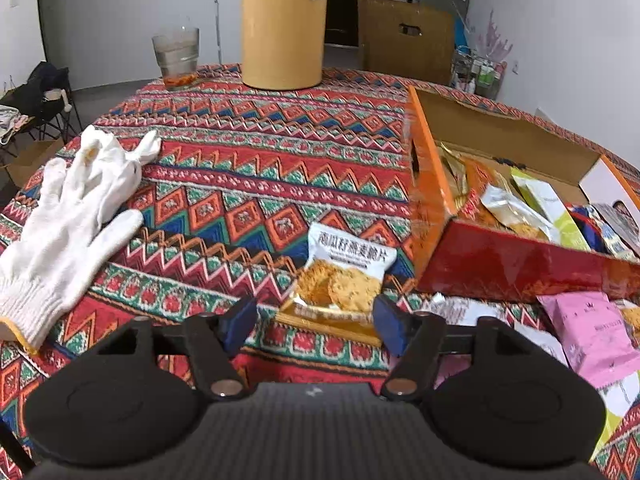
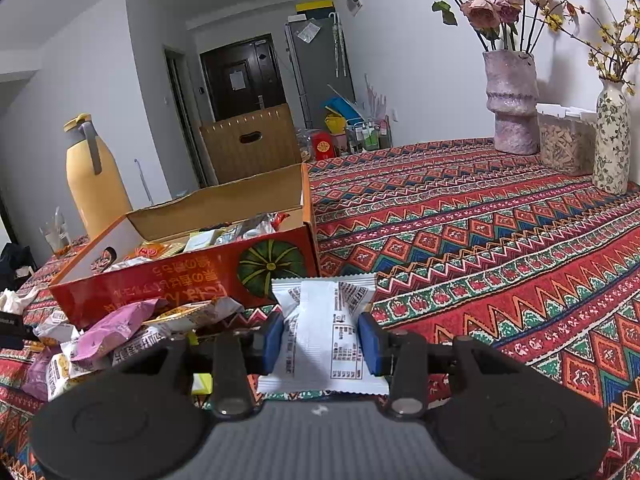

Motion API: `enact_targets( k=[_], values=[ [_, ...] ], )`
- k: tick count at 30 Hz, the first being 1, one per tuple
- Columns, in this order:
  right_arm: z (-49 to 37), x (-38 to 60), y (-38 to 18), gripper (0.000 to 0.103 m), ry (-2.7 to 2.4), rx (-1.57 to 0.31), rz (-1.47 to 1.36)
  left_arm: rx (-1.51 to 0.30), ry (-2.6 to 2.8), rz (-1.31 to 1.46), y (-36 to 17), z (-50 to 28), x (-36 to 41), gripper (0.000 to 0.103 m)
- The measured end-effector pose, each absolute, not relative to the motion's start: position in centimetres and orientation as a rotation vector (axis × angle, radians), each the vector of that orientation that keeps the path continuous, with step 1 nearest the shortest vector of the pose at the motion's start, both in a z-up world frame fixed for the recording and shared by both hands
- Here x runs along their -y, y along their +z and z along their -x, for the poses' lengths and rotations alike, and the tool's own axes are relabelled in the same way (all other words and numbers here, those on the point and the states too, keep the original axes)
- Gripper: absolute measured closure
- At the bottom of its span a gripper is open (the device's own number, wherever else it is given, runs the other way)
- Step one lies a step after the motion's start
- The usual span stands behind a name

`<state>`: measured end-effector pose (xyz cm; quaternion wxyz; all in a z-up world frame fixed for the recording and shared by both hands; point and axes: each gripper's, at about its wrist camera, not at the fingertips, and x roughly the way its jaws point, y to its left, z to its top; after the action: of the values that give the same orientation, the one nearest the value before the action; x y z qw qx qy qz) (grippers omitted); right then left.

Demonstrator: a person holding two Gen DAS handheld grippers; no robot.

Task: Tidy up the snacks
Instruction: 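Grasp the pumpkin seed oat crisps packet with the left gripper, then lower both held packets into the box and open both grippers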

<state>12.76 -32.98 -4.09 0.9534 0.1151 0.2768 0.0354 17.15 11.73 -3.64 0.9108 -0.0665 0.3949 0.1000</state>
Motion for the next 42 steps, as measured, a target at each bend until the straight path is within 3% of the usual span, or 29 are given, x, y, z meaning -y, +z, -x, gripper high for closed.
enact_targets(
  k=[2, 10, 13, 15, 16, 19, 42],
  values=[
    [-12.8, 33.0, -4.1, 0.063, 0.071, -0.562, -0.233, -0.811, 0.208, 0.142, -3.6, -17.7, -11.7, 0.031],
    [-12.7, 33.3, -4.2, 0.063, 0.057, -0.563, -0.234, -0.834, 0.207, 0.131, -4.8, -19.6, -11.2, 0.031],
    [-12.8, 33.2, -4.3, 0.063, 0.058, -0.566, -0.234, -0.842, 0.201, 0.136, -5.2, -19.8, -11.3, 0.035],
    [-12.9, 33.1, -4.3, 0.063, 0.061, -0.567, -0.233, -0.833, 0.192, 0.133, -5.3, -19.7, -11.3, 0.042],
    [-12.9, 33.1, -4.3, 0.063, 0.063, -0.568, -0.233, -0.829, 0.183, 0.13, -5.3, -19.7, -11.3, 0.051],
    [-13.0, 33.0, -4.3, 0.063, 0.068, -0.57, -0.231, -0.824, 0.167, 0.131, -5.2, -19.5, -11.2, 0.057],
    [-13.4, 30.5, -0.7, 0.063, 0.145, -0.478, -0.207, -0.646, 0.173, 0.107, 0.6, -15.5, -9.7, 0.058]
  ],
)
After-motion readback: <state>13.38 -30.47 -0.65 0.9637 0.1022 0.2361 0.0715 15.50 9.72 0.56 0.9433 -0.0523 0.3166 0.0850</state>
